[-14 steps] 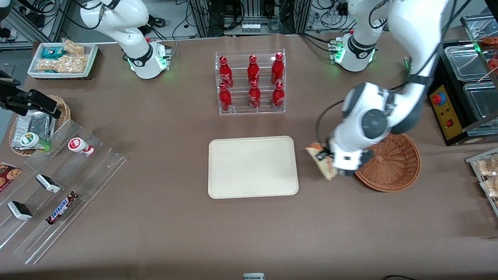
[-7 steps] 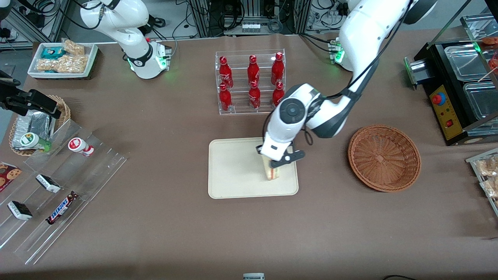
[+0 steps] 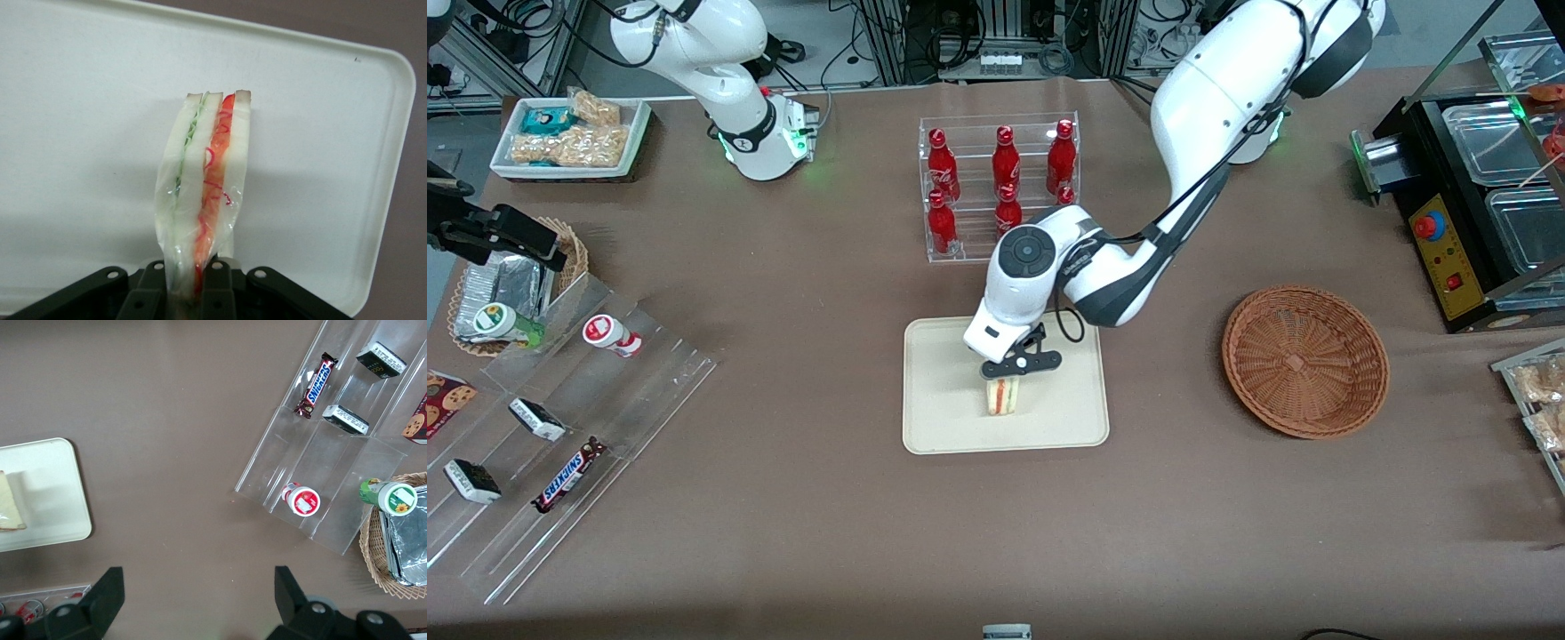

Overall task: Place sandwich from basket to tray
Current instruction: 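Lower the sandwich onto the tray and open the left gripper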

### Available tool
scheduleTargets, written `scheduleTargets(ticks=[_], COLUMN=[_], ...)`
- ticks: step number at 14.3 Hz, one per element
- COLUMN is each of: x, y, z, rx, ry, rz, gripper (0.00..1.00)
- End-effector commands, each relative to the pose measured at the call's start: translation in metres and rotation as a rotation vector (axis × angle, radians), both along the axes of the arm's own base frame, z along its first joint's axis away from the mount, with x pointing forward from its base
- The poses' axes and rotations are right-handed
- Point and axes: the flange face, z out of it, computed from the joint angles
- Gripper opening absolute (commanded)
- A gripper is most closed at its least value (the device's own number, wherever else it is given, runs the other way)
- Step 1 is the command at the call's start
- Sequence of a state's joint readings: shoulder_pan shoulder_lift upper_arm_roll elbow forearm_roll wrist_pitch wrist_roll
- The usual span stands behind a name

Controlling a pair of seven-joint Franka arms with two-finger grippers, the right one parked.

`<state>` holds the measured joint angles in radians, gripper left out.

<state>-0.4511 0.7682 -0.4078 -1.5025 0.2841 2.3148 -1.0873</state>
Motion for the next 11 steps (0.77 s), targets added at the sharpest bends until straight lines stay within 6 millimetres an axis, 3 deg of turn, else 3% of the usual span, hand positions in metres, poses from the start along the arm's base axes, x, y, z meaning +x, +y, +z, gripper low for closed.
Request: scheduleTargets(ticks=[1,2,3,4,5,6,11], x=[0.007,0.006,0.006,0.009,0.010,0.011,0.005], y=[-0.002,-0.002,-0.002,-0.001,0.001,0.002,0.014], z=[-0.005,-0.006,-0.005,-0.002,0.005,0.021,0.145], rx=[0.003,0.005,0.004,-0.003,0.000,0.003,0.019], ry=[-0.016,-0.012,-0.008,-0.004,-0.005,-0.012,-0.109], rz=[-0.030,-0.032,-0.029,-0.017,-0.014,-0.010,-0.006], gripper=[0.12,0.14,0.32,0.85,1.00,1.00,1.00])
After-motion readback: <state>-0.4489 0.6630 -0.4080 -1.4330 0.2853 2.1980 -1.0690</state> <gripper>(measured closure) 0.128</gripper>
